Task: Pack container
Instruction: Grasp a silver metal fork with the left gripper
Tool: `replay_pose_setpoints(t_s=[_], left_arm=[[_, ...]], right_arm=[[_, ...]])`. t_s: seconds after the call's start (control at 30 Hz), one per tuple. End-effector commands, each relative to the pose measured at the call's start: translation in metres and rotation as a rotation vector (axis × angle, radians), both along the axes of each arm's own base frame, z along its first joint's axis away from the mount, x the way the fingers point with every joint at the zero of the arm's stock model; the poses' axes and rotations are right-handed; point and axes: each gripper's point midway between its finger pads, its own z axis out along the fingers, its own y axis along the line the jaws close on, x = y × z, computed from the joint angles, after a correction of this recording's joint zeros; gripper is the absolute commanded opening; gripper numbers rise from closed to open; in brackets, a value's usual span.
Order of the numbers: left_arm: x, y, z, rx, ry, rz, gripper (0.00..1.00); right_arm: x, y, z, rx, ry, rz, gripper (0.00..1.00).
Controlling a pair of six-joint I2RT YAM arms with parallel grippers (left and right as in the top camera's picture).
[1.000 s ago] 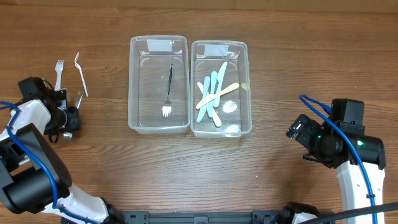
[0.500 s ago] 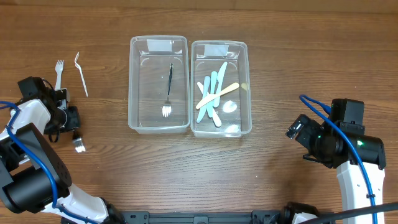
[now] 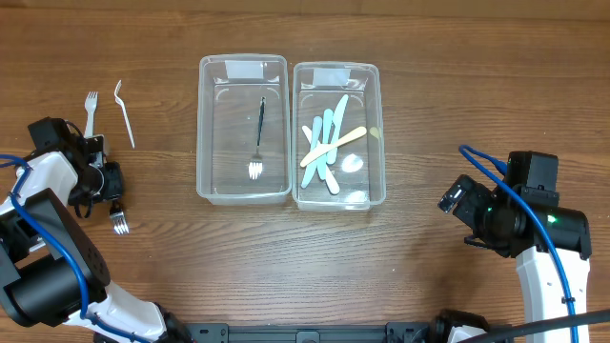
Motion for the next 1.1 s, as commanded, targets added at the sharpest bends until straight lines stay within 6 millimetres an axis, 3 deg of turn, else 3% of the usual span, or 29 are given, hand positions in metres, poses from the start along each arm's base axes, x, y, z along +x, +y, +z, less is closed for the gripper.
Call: replay_pose_setpoints(t_s=[0.0, 0.07, 0.2, 0.63, 1.07], left_arm=[[-0.014, -0.012, -0.018, -0.065, 0.069, 0.033, 0.46], [-0.017, -0.014, -0.019, -0.073, 0.083, 0.036, 0.58], [-0.032, -0.020, -0.020, -0.099, 0.142, 0.086, 0.61], [-0.082, -0.050, -0.047, -0.175, 0.268, 0.189, 0.50], [-0.101, -0.061, -0.049, -0.202, 0.338, 0.220, 0.52]], right_arm=[[0.001, 0.000, 0.001, -0.007, -0.008, 0.005, 1.00], [0.001, 0.000, 0.001, -0.007, -0.008, 0.004, 1.00], [0.001, -0.001, 0.001, -0.008, -0.008, 0.005, 1.00], [0.002, -0.001, 0.002, -0.012, -0.011, 0.003, 1.00], [0.002, -0.001, 0.002, -0.012, -0.011, 0.003, 1.00]])
